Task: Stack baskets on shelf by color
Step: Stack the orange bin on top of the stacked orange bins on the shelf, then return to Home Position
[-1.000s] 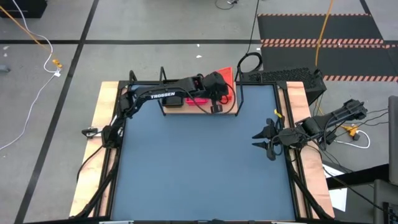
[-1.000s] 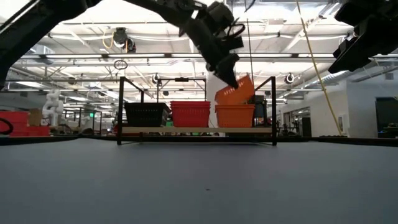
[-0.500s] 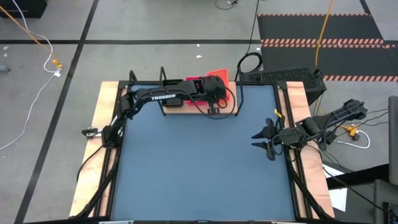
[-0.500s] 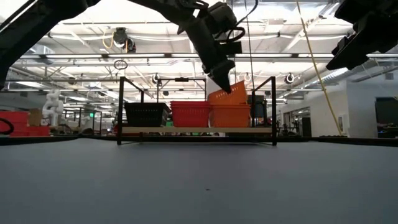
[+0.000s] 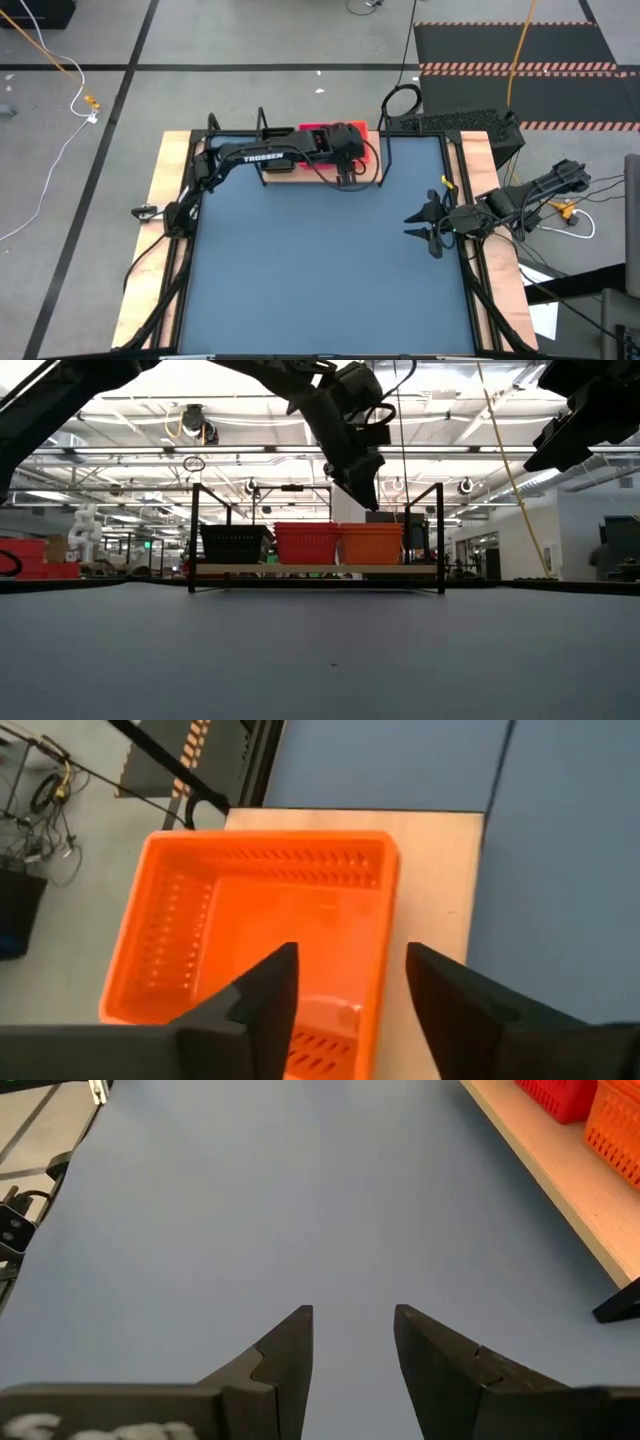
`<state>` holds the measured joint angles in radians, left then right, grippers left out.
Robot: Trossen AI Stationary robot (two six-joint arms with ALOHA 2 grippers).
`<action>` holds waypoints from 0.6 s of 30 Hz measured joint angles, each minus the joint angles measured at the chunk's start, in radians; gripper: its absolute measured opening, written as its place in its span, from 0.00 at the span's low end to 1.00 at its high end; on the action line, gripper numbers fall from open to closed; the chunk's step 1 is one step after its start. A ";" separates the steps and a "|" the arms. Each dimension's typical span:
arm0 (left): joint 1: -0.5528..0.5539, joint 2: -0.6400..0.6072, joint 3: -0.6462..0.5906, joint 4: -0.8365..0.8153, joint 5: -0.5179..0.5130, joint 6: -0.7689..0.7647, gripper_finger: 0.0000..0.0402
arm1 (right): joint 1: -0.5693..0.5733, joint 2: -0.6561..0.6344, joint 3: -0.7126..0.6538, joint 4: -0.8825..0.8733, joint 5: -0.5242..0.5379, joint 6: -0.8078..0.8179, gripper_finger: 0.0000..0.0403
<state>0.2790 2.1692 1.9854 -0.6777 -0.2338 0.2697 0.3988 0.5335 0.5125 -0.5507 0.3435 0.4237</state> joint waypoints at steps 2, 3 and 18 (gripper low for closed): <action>-0.009 -0.003 0.000 0.002 0.000 0.000 0.50 | 0.000 0.000 0.000 0.000 0.000 0.001 0.34; -0.015 -0.010 0.000 -0.001 0.000 -0.001 0.51 | 0.000 0.000 0.000 0.000 0.001 0.001 0.34; -0.184 -0.398 -0.665 0.616 0.022 -0.110 0.31 | -0.001 -0.005 -0.393 0.971 0.072 -0.360 0.32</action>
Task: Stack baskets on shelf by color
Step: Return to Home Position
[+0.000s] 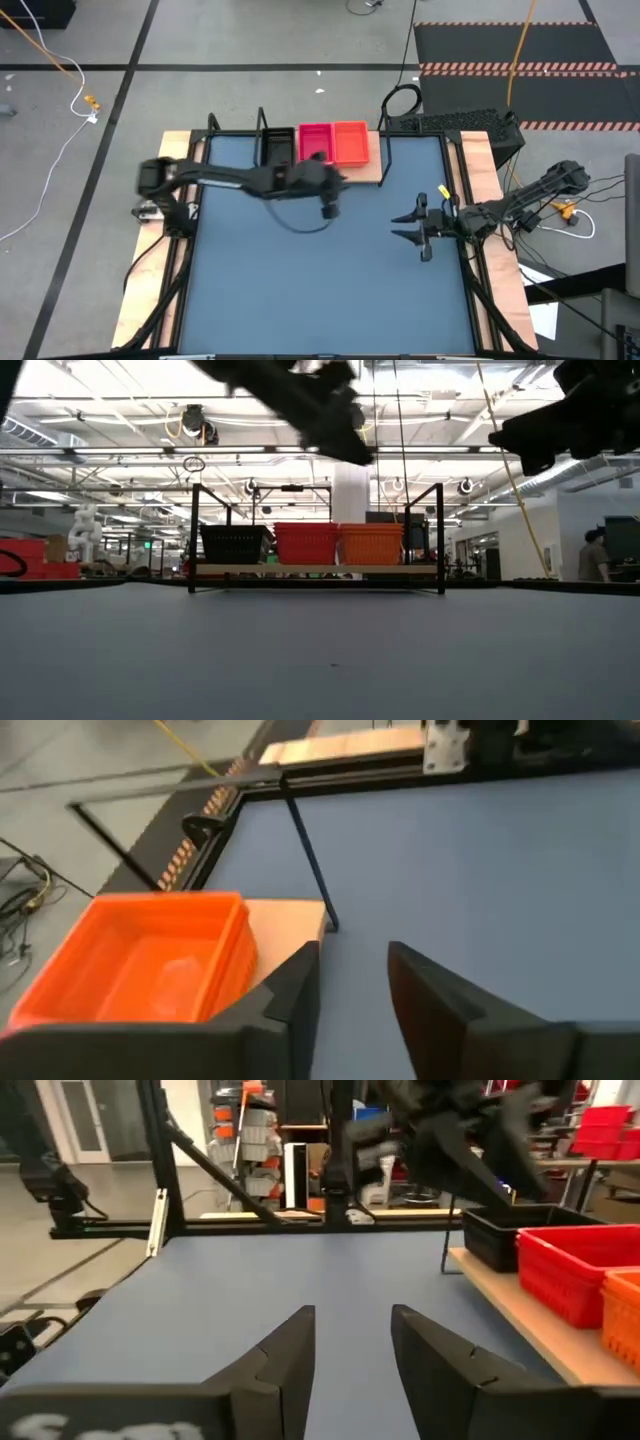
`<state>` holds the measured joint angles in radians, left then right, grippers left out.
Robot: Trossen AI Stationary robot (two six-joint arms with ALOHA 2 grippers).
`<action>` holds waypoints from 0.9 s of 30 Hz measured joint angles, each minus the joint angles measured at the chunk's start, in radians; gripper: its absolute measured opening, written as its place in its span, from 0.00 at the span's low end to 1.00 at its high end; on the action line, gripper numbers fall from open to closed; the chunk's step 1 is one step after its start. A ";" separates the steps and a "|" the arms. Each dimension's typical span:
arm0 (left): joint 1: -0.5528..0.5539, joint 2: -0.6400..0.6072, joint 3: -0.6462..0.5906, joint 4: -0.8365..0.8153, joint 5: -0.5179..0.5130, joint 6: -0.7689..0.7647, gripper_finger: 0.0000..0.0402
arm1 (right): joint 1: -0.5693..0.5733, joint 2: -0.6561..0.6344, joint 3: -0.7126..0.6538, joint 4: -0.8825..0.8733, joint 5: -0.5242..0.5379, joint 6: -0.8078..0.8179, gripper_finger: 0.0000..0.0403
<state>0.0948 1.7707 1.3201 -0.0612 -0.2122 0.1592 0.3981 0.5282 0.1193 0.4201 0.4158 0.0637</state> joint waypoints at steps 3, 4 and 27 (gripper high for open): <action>-0.027 -0.146 -0.229 0.172 0.003 -0.022 0.25 | -0.009 -0.019 -0.007 0.012 0.003 -0.027 0.29; -0.033 -0.198 -0.301 0.227 0.012 -0.033 0.23 | -0.010 -0.028 -0.002 0.008 0.003 -0.041 0.28; -0.054 -0.944 -1.256 0.997 0.062 -0.157 0.03 | -0.010 -0.279 0.086 -0.351 -0.054 -0.077 0.00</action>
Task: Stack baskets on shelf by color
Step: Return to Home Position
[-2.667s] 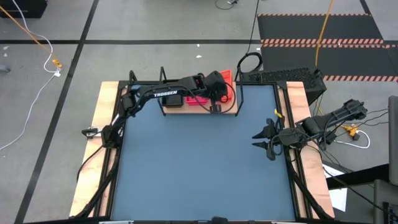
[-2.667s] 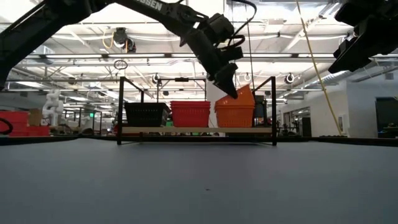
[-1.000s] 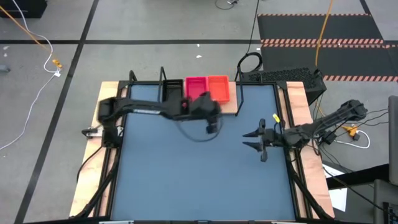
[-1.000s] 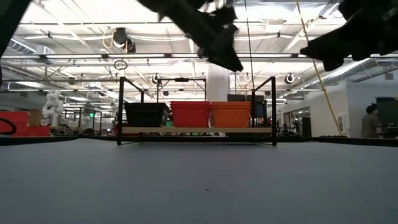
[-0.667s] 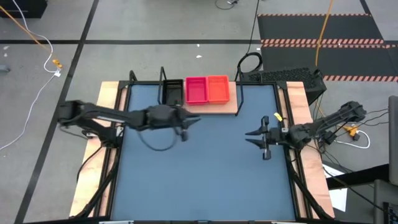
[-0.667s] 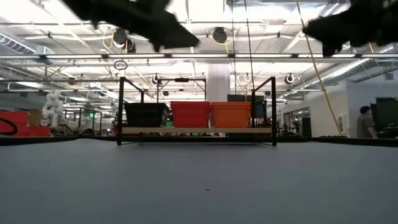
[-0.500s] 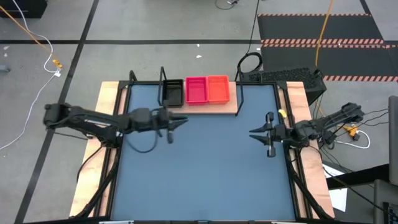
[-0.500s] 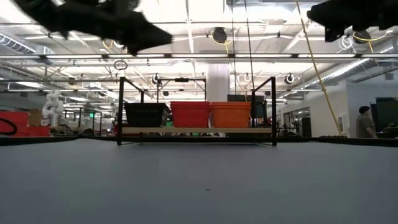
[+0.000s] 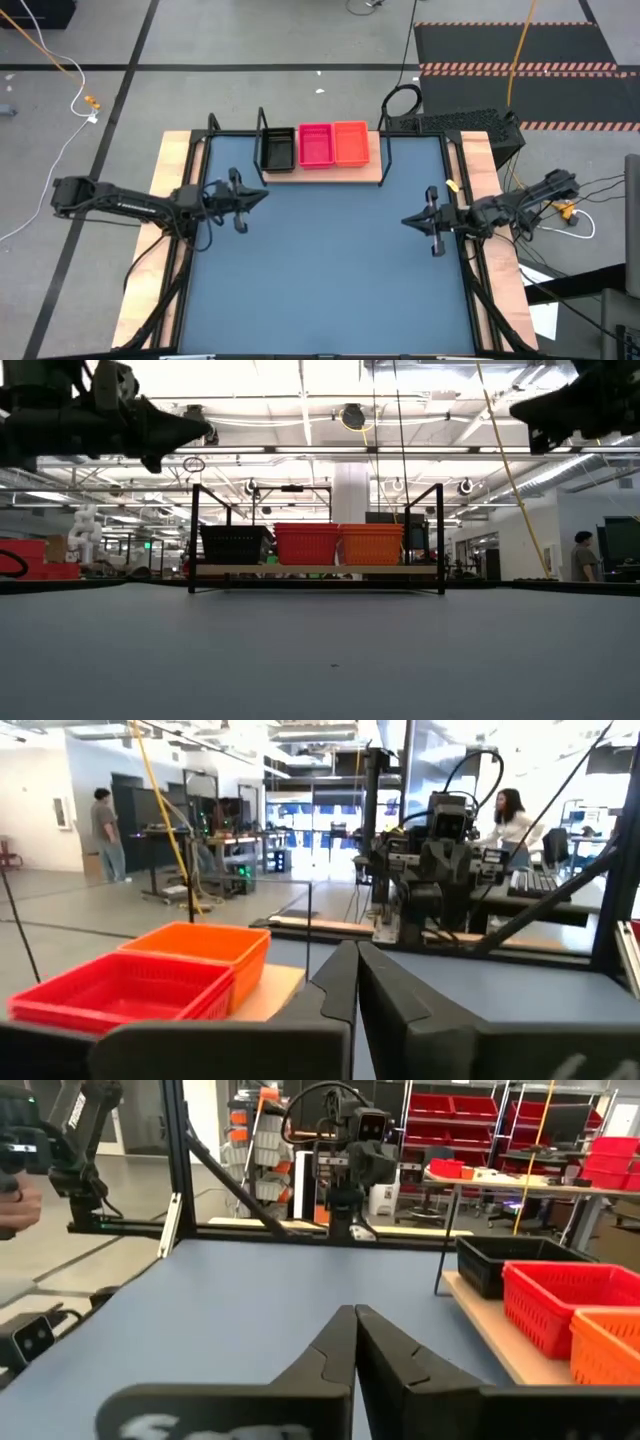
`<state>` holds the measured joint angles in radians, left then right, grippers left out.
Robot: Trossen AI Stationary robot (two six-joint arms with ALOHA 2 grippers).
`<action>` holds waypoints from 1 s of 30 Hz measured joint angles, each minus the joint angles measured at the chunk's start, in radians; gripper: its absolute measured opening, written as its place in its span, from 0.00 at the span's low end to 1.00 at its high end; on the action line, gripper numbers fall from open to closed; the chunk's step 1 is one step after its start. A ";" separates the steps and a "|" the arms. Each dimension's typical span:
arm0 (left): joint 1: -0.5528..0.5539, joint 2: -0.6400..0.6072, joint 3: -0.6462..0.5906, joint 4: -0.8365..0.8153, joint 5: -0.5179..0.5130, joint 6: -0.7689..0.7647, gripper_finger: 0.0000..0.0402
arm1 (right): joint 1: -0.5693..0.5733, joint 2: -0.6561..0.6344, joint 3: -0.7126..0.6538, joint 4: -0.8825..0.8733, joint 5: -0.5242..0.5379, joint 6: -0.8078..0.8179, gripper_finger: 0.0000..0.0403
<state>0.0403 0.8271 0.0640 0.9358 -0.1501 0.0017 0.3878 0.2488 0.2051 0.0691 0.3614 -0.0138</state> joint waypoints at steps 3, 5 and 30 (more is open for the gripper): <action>0.005 -0.029 -0.039 0.002 0.000 -0.001 0.05 | 0.000 -0.032 -0.044 0.005 0.000 0.008 0.00; 0.005 -0.048 -0.055 -0.008 -0.006 -0.008 0.05 | 0.000 -0.055 -0.082 0.014 0.000 0.010 0.00; -0.103 -0.062 -0.054 -0.087 0.063 0.096 0.03 | -0.001 -0.220 -0.175 0.023 0.006 -0.147 0.00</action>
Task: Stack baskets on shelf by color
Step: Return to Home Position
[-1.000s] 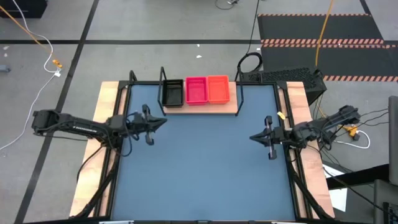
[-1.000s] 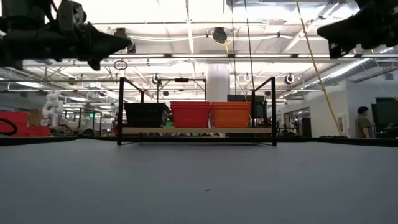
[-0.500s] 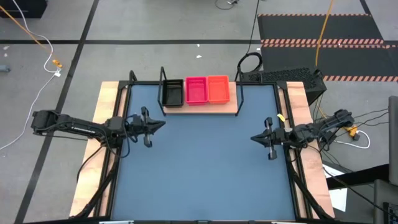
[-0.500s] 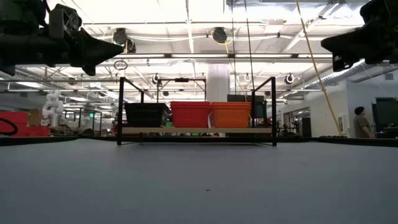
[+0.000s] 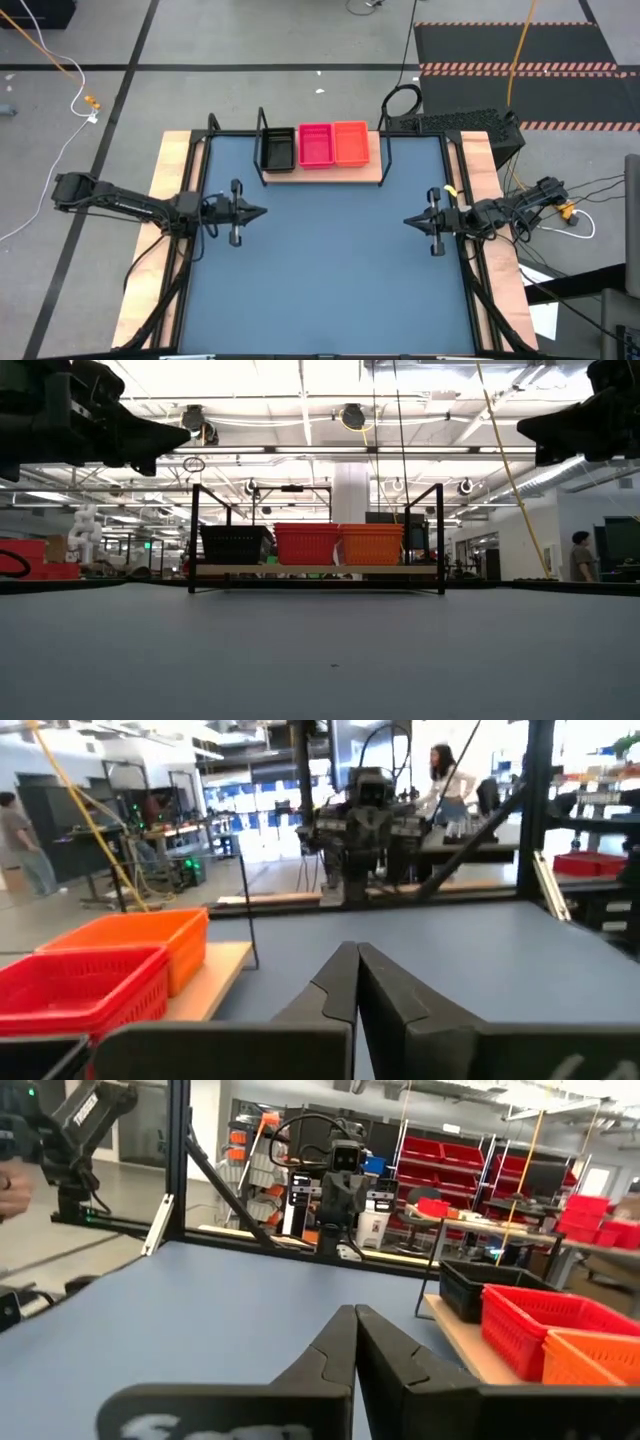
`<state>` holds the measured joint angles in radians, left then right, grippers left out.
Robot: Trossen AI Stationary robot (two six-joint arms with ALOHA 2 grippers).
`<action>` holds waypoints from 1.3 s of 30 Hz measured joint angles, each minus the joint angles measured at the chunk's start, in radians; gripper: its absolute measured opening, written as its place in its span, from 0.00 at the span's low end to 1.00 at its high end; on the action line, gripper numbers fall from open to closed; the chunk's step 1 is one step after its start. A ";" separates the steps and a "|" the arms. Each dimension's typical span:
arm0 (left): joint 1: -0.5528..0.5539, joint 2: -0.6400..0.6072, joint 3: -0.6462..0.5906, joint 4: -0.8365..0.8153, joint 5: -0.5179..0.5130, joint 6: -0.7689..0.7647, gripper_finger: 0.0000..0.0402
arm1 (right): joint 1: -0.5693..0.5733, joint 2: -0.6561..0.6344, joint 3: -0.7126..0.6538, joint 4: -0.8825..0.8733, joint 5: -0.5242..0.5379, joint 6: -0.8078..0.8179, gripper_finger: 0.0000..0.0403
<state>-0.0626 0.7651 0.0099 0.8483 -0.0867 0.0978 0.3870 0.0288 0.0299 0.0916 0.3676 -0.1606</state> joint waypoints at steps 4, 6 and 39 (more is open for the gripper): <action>0.022 -0.057 0.000 -0.132 -0.082 -0.003 0.01 | 0.000 0.000 0.000 -0.002 0.000 -0.035 0.00; 0.047 -0.121 0.001 -0.233 -0.087 -0.014 0.02 | 0.000 0.000 0.000 -0.003 0.000 -0.034 0.00; 0.231 -0.599 0.003 -0.837 0.075 0.081 0.09 | 0.000 0.001 -0.002 0.002 -0.003 -0.035 0.00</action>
<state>0.1688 0.1661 0.0128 0.0109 -0.0120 0.1787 0.3868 0.0296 0.0280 0.0937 0.3641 -0.1955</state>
